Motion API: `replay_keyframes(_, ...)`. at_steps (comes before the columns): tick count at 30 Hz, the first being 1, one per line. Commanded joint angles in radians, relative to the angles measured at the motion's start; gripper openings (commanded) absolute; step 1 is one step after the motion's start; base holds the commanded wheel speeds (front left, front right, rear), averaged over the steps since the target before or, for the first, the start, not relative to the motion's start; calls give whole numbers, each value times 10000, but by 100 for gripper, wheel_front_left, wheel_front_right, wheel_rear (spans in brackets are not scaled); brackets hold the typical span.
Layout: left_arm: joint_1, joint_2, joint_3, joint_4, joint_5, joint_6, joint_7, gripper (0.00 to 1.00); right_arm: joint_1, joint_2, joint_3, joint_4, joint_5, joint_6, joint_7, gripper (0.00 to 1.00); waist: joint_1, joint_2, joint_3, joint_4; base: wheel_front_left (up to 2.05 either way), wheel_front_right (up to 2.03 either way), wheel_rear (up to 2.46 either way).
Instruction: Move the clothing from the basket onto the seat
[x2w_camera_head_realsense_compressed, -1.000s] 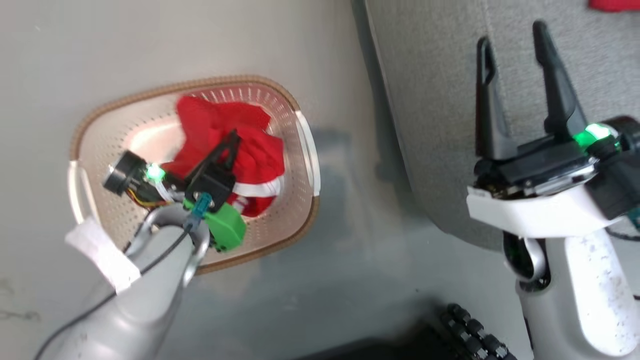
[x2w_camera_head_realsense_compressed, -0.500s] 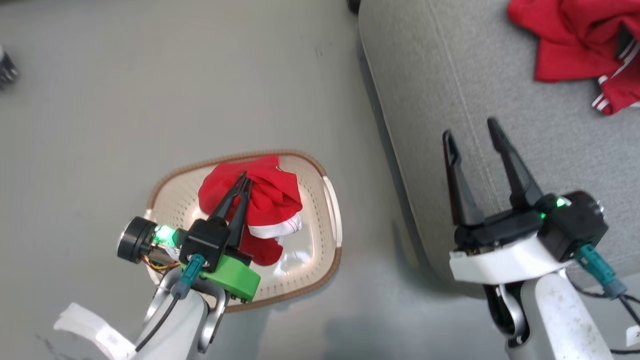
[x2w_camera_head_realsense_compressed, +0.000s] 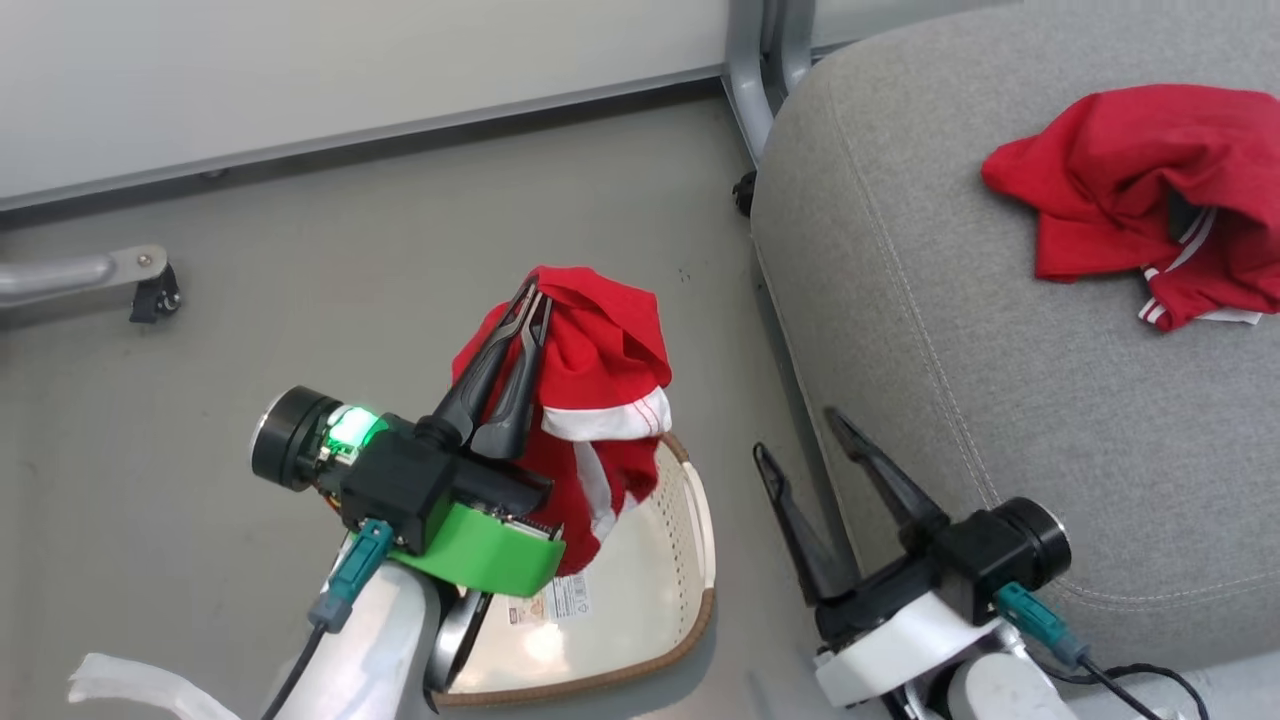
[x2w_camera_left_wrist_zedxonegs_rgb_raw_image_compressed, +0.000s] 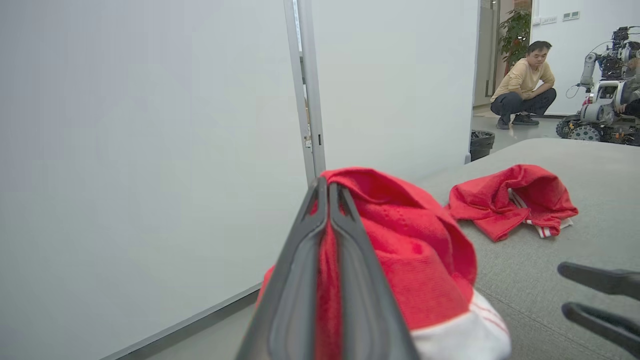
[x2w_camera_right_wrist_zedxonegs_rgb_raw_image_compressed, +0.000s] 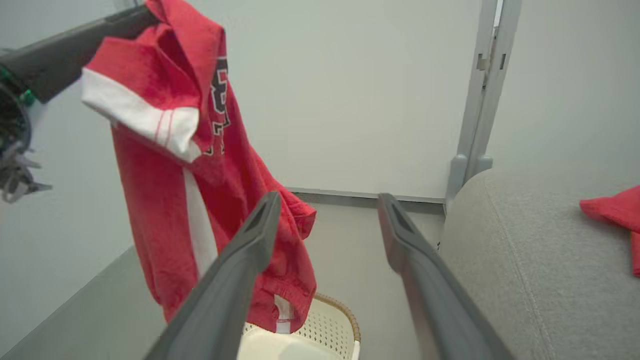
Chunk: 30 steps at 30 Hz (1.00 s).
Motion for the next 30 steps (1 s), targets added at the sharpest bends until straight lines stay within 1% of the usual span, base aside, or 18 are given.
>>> replay_keyframes(1,-16,-109,-4,-154,-160,-101,-30,0,-115,-59,191,0,120,-15,-34,100,1,0,-439,148,0,0,0)
replay_keyframes(5,-349,-350,-131,-349,-452,-306,-31,0,-418,-165,942,-47,480,-15,-32,100,1,0,-475,146,0,0,0)
replay_keyframes(9,-677,-544,-408,-264,-477,-331,-31,0,-700,-300,1651,27,588,-15,-34,100,1,0,-529,155,0,0,0)
replay_keyframes(19,-1523,-674,-1705,-129,-852,-46,98,0,-1257,-129,2423,598,994,-15,-34,100,1,0,-556,196,0,0,0)
replay_keyframes(26,-1956,-677,-2407,-95,-1213,459,524,0,-1731,75,2455,1394,1295,-15,-32,100,1,0,-495,186,0,0,0)
replay_keyframes(27,-2002,-676,-2447,-84,-1234,495,569,0,-1820,101,2382,1445,1245,-15,-32,80,1,0,-463,182,0,0,0)
replay_keyframes(28,-2058,-675,-2503,-57,-1262,558,641,0,-1931,130,2299,1505,1176,-15,-34,21,1,0,-425,181,0,0,0)
replay_keyframes(29,-2103,-675,-2536,-34,-1285,585,655,0,-1950,157,2323,1582,1173,-15,-34,0,1,0,-401,187,0,0,0)
replay_keyframes(30,-2151,-675,-2557,25,-1258,646,718,0,-1969,183,2338,1647,1170,-14,-32,0,1,0,-377,196,0,0,0)
